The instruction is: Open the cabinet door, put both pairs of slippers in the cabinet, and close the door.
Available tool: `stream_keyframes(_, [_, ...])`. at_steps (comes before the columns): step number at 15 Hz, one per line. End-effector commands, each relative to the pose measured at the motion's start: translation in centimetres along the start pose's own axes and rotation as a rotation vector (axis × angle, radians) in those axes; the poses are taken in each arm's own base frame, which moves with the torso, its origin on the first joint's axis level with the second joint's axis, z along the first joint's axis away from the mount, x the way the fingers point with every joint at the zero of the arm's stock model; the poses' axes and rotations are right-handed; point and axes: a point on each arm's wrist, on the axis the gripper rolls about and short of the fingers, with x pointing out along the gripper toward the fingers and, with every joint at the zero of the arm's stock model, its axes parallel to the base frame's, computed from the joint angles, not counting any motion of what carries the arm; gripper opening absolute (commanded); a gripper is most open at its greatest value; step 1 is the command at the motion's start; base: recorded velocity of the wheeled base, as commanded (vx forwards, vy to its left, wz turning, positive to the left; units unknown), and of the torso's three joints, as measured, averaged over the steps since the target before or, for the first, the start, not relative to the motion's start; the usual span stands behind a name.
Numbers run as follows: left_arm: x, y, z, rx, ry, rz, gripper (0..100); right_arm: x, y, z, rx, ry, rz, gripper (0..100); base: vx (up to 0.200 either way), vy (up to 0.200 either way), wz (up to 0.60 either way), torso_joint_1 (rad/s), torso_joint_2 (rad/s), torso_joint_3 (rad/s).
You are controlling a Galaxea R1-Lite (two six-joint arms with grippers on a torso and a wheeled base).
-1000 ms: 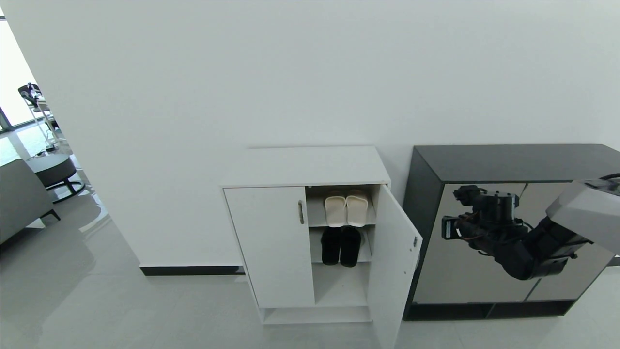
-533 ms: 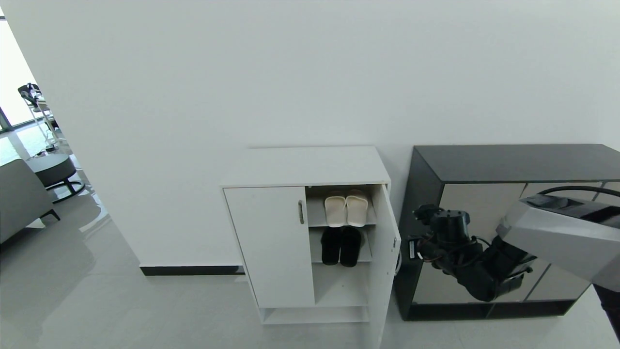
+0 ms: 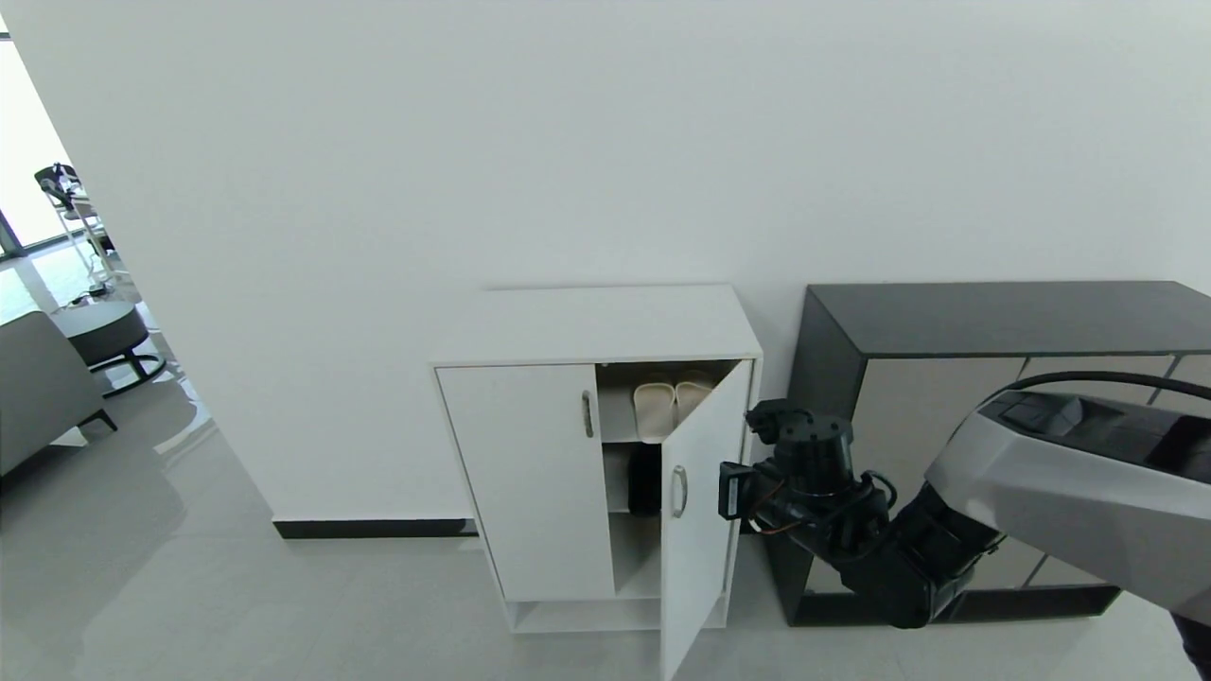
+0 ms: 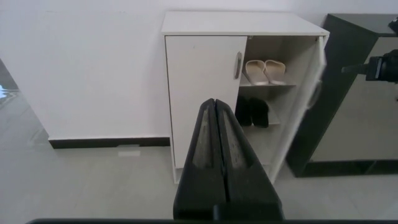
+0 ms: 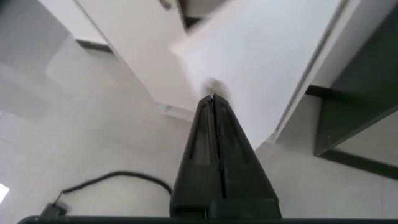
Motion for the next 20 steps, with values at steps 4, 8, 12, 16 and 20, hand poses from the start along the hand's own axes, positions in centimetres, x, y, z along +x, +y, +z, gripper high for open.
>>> stream_keyframes(4, [0.0, 0.0, 0.0, -0.001, 0.002, 0.0, 0, -1.7, 0.9, 1.8, 0.001, -0.071, 0.031, 0, 0.0, 0.0, 0.0, 0.0, 0.0, 0.0])
stream_keyframes(8, [0.0, 0.0, 0.0, -0.001, 0.002, 0.0, 0, -4.0, 2.8, 3.0, -0.001, -0.129, 0.094, 0, 0.0, 0.0, 0.0, 0.0, 0.0, 0.0])
stream_keyframes(12, [0.0, 0.0, 0.0, -0.001, 0.002, 0.0, 0, -5.8, 4.4, 3.2, -0.044, -0.142, 0.14, 0, 0.0, 0.0, 0.0, 0.0, 0.0, 0.0])
stream_keyframes(16, [0.0, 0.0, 0.0, -0.001, 0.002, 0.0, 0, -5.9, 4.5, 3.2, -0.057, -0.15, 0.144, 0, 0.0, 0.0, 0.0, 0.0, 0.0, 0.0])
stream_keyframes(20, [0.0, 0.0, 0.0, -0.001, 0.002, 0.0, 0, -6.6, 4.6, 3.8, -0.053, -0.181, 0.155, 0, 0.0, 0.0, 0.0, 0.0, 0.0, 0.0])
